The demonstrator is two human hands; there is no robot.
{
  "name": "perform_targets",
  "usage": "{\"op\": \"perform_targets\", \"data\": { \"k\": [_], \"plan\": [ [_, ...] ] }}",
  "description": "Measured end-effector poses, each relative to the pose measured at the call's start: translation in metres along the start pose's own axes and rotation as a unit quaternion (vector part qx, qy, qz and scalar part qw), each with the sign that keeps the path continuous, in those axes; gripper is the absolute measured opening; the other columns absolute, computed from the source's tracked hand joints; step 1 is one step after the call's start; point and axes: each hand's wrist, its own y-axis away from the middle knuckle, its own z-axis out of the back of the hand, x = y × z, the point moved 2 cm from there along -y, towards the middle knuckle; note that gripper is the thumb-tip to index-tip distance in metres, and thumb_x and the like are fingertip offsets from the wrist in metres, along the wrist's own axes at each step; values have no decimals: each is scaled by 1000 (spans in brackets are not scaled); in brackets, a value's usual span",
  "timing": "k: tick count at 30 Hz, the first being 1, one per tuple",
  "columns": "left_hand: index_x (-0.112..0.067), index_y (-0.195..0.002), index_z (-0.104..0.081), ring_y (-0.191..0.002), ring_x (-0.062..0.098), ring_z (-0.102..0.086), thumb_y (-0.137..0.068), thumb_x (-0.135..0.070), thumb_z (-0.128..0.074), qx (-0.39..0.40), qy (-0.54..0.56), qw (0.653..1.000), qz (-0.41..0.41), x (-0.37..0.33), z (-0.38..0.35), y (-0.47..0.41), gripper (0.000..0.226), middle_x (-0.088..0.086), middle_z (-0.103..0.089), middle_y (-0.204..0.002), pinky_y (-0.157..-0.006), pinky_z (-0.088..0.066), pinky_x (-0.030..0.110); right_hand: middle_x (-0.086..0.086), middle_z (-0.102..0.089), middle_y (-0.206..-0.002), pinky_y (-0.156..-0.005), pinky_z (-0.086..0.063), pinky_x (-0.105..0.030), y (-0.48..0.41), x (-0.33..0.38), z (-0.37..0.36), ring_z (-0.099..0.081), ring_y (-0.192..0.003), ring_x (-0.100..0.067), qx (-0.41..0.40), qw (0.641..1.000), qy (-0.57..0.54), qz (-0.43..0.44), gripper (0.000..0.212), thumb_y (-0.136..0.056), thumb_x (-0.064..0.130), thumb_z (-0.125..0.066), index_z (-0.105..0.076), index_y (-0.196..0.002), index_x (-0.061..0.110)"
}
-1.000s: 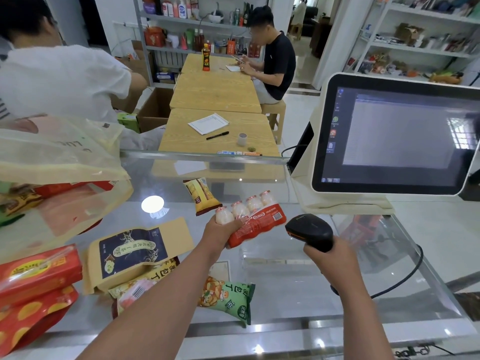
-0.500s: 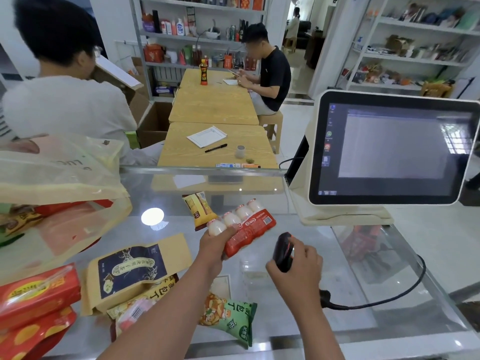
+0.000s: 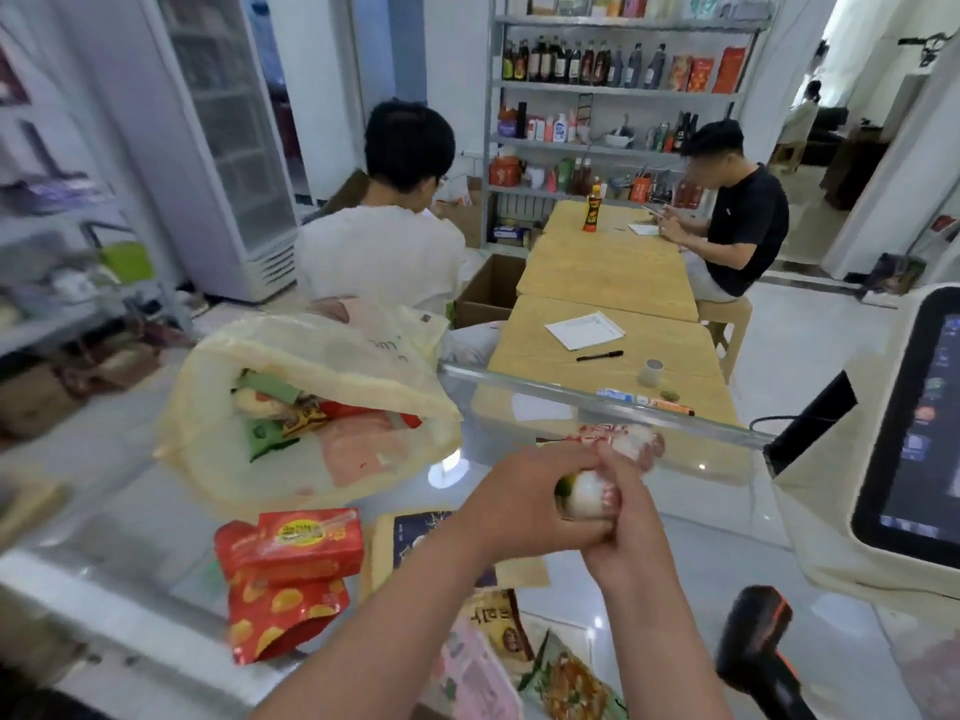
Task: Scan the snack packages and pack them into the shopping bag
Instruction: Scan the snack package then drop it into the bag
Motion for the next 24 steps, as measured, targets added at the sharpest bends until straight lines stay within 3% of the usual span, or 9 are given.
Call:
{"op": "perform_targets", "data": {
  "k": [3,6,8,11,13,14,16,19,24],
  "plan": [
    [-27,-121,-67,-124,-5,-48,-82,-25,-73,-26,73,997,15,27,38,26,39,-17,-56,-131,-103,-38,14,-11,-68,-87,-73,-55,-34,-7,-27,-23,-65,-83,-24,35,999,17,-17,16,-74,11,-61,-66,-89,8],
    [-18,-102,-73,-103,2,-63,-89,-18,-65,-201,202,952,111,59,70,54,16,-7,-71,-107,-90,-50,23,-17,-67,-97,-88,-50,-46,-5,-54,-52,-66,-89,-29,59,996,27,-57,26,-82,6,-55,-62,-107,7],
    [-20,-91,-72,-89,1,-64,-91,-28,-62,-296,206,912,196,82,91,67,12,-9,-71,-91,-78,-49,24,-12,-71,-89,-79,-56,-43,-3,-68,-63,-70,-80,-26,69,994,16,-81,30,-80,5,-52,-60,-109,10],
    [-26,-94,-65,-92,13,-64,-89,-53,-55,-289,230,866,337,117,123,75,29,-9,-68,-95,-80,-52,36,-14,-70,-84,-64,-58,-38,0,-81,-70,-70,-73,-26,105,986,44,-119,53,-57,14,-72,-61,-108,7],
    [-22,-104,-62,-92,17,-63,-90,-55,-52,-297,300,817,394,134,146,73,37,-6,-66,-96,-84,-52,40,-20,-68,-83,-60,-58,-39,0,-88,-71,-69,-69,-31,142,970,90,-173,77,-29,15,-85,-64,-102,1],
    [-21,-108,-60,-94,19,-63,-89,-56,-52,-300,315,806,402,139,157,70,40,-5,-67,-96,-84,-51,40,-24,-68,-88,-61,-57,-41,1,-91,-73,-69,-71,-34,170,958,113,-202,81,-27,10,-84,-65,-105,-1],
    [-21,-112,-58,-95,22,-64,-84,-62,-56,-305,329,797,405,147,178,62,49,0,-69,-101,-87,-53,41,-30,-64,-103,-67,-57,-43,4,-97,-81,-67,-80,-38,222,930,153,-249,76,-40,3,-76,-65,-115,2],
    [-19,-125,-51,-99,24,-64,-60,-78,-65,-312,348,776,424,164,199,55,89,4,-65,-111,-92,-52,46,-31,-63,-110,-69,-56,-42,2,-117,-95,-66,-83,-39,225,913,187,-286,64,-48,0,-69,-69,-112,7],
    [-25,-124,-55,-102,25,-66,-60,-73,-64,-231,399,806,371,181,231,36,80,5,-65,-119,-97,-49,48,-24,-68,-80,-58,-57,-35,-9,-160,-132,-67,-63,-31,158,943,174,-236,37,-56,1,-65,-70,-93,-2]
  ]
}}
